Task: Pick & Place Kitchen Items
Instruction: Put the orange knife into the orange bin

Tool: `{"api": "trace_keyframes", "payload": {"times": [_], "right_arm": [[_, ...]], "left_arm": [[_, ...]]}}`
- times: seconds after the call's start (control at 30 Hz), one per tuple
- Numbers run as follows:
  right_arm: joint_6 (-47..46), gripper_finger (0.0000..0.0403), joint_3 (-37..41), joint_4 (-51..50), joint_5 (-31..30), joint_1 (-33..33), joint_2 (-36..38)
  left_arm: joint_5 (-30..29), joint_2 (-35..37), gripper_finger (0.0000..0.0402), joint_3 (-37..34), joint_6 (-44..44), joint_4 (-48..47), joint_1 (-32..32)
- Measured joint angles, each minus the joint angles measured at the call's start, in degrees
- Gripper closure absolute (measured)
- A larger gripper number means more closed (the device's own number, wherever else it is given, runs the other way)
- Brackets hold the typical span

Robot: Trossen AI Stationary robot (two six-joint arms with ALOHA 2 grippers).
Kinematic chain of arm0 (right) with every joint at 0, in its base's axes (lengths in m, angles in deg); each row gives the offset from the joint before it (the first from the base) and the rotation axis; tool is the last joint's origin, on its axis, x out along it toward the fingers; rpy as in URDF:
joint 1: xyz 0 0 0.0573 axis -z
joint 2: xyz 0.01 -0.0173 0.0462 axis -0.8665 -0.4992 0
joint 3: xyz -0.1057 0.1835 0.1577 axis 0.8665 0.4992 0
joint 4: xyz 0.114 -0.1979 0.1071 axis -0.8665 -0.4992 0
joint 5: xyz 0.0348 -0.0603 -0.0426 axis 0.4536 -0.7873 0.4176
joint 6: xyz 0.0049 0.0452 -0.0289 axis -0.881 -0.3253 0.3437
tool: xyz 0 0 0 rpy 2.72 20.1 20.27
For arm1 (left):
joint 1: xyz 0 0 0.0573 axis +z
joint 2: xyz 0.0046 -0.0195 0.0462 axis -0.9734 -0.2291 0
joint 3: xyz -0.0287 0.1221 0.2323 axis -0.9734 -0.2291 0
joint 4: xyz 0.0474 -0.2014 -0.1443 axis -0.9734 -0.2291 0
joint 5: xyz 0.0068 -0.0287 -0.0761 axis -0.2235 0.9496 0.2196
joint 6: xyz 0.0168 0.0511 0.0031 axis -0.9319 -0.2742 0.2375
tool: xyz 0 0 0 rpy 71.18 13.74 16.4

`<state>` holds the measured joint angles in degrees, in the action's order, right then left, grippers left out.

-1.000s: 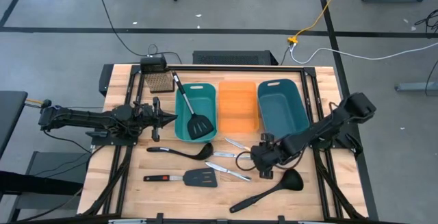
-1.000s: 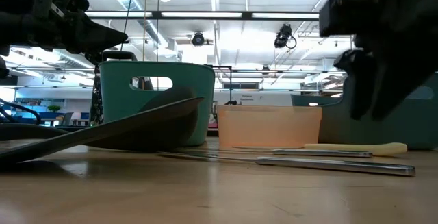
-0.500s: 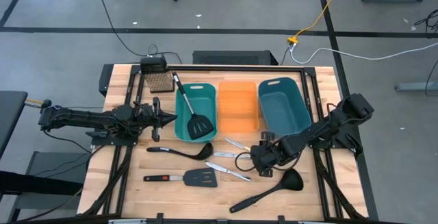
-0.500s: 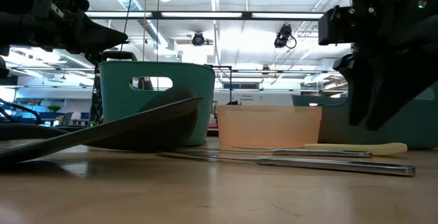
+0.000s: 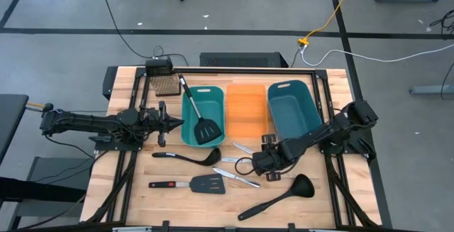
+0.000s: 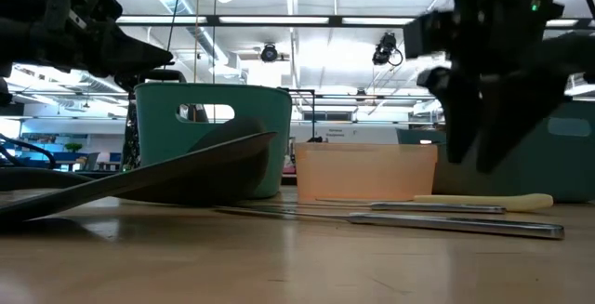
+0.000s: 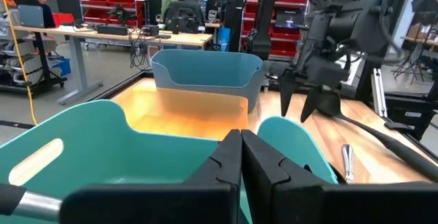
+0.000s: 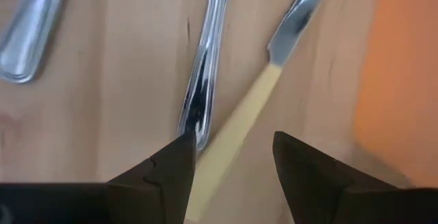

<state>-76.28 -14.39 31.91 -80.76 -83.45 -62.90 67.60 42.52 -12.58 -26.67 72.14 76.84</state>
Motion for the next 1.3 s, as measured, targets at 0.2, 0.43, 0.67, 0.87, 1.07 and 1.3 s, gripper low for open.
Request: {"api": "trace_keyframes", "payload": {"times": [0.2,0.43,0.67,0.87,1.07,1.3], "right_arm": [[-3.9,0.0197,0.0,-0.3,3.4,0.9,-2.8],[-6.7,0.0197,0.0,-1.9,3.5,0.8,-3.7],[-7.1,0.0197,0.3,-4.5,4.6,0.8,-3.7],[-6.1,0.0197,0.3,-1.9,7.2,0.8,-4.2],[-5.7,0.0197,0.1,-1.6,8.0,1.0,-6.2],[-5.3,0.02,0.1,-1.6,9.4,1.6,-6.5]], "left_arm": [[0.0,0.0,0.0392,0.0,0.0,-0.1,0.0],[0.0,0.0,0.0392,0.0,0.0,0.0,0.0],[0.0,0.0,0.0392,0.0,0.0,0.0,0.0],[0.0,0.0,0.0392,0.0,0.0,0.0,0.0],[0.0,0.0,0.0392,0.0,0.0,0.0,0.0],[0.0,0.0,0.0392,0.0,0.1,-0.1,0.0]]}}
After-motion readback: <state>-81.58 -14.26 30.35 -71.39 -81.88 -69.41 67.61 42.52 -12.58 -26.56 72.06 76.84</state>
